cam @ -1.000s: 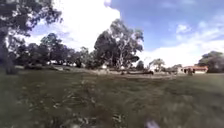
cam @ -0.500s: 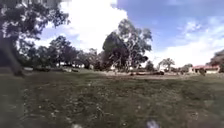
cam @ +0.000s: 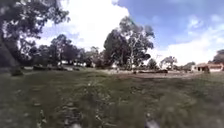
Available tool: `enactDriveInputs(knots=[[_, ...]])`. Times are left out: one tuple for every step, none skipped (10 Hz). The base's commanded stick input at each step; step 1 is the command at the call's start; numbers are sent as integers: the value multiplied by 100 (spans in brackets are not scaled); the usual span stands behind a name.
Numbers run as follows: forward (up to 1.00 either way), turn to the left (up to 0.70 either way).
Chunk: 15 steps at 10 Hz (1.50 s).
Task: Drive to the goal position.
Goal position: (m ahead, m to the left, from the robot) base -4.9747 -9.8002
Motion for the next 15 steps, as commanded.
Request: enactDriveInputs(knots=[[70, 0], [70, 0], [70, 0], [70, 0], [70, 0], [70, 0], [70, 0], [70, 0], [70, 0], [70, 0], [70, 0], [70, 0], [70, 0], [70, 0], [70, 0]])
